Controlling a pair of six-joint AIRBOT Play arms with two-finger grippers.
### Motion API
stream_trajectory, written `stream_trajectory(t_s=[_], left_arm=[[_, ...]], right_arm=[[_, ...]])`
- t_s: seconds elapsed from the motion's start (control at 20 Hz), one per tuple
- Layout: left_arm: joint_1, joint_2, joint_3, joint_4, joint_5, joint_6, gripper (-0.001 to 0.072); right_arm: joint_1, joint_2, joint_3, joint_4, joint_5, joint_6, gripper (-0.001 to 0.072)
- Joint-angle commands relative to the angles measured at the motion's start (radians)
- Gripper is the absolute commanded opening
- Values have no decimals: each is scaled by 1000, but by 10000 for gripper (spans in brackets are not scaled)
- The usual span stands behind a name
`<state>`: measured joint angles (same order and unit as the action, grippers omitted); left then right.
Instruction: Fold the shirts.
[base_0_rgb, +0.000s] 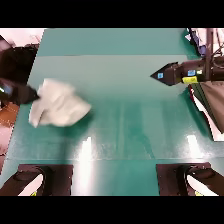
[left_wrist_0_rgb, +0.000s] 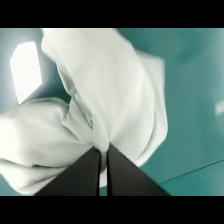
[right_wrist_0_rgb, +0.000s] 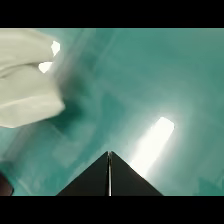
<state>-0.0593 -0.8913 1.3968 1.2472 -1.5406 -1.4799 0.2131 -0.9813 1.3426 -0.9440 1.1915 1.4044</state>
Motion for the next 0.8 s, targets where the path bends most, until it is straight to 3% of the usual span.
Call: stream_trajectory(t_s=[0.0, 0.2, 0.55, 0.6, 0.7, 0.75], left_arm=[[-54, -3, 282, -269, 95, 48, 22], [-185, -84, 328, -263, 146, 82, 22], [-353, -484, 328, -277, 156, 184, 24], [-359, -539, 328, -287, 171, 218, 63], [-350, -604, 328, -285, 190, 229, 673], [-330, -613, 328, -286, 175, 214, 712]], right_arm=[[1, 40, 2, 0, -146, 1, 20], [1, 54, 20, 0, -189, 1, 21], [-62, 54, 136, 1, -148, 2, 21], [-78, 54, 148, 1, -133, 10, 20], [-103, 54, 160, 1, -102, 21, 21], [-114, 54, 159, 2, -88, 31, 21]])
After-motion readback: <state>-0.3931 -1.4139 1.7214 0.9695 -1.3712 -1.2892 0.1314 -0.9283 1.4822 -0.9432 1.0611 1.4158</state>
